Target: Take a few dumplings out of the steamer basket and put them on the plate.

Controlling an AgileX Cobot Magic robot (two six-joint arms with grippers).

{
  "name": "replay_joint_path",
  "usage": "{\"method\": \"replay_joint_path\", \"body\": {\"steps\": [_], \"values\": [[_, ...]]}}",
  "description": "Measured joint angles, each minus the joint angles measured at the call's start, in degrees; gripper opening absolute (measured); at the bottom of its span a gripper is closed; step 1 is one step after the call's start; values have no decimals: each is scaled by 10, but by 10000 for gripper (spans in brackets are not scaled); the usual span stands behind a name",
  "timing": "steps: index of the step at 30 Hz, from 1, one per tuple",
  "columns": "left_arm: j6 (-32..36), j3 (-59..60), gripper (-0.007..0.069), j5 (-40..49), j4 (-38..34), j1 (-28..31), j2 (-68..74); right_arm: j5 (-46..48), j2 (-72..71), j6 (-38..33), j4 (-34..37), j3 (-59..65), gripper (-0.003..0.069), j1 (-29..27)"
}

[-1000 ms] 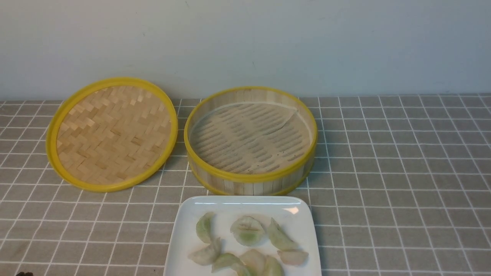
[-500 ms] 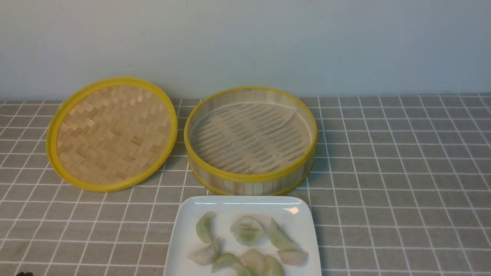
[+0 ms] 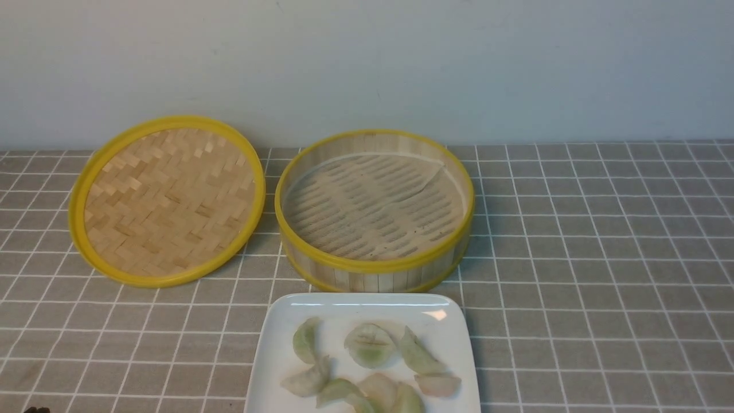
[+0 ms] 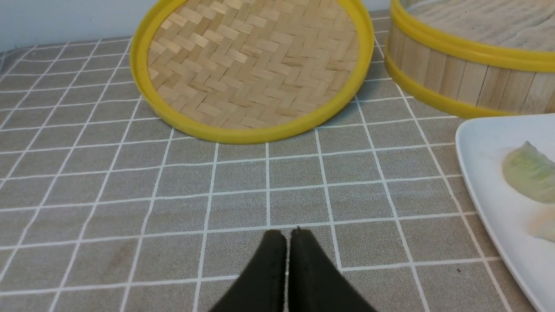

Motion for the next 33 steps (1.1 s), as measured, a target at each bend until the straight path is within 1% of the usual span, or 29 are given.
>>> {"method": "replay_joint_path", "body": {"steps": [3, 4, 6, 8, 11, 15, 33], "values": [[0, 0, -5, 0, 0, 0, 0, 5, 0, 0, -1, 49, -15, -89], [0, 0, -5, 0, 0, 0, 0, 6, 0, 0, -2, 69, -15, -127], [0, 0, -5, 0, 0, 0, 0, 8, 0, 0, -4, 95, -15, -161], [0, 0, -5, 0, 0, 0, 0, 11, 0, 0, 3, 149, -15, -217], [0, 0, -5, 0, 0, 0, 0, 12, 0, 0, 16, 199, -15, -250], [0, 0, -5, 1, 0, 0, 0, 1, 1, 0, 21, 212, -15, -260], [0, 0, -5, 1, 0, 0, 0, -5, 1, -1, 22, 213, -15, -260]]}}
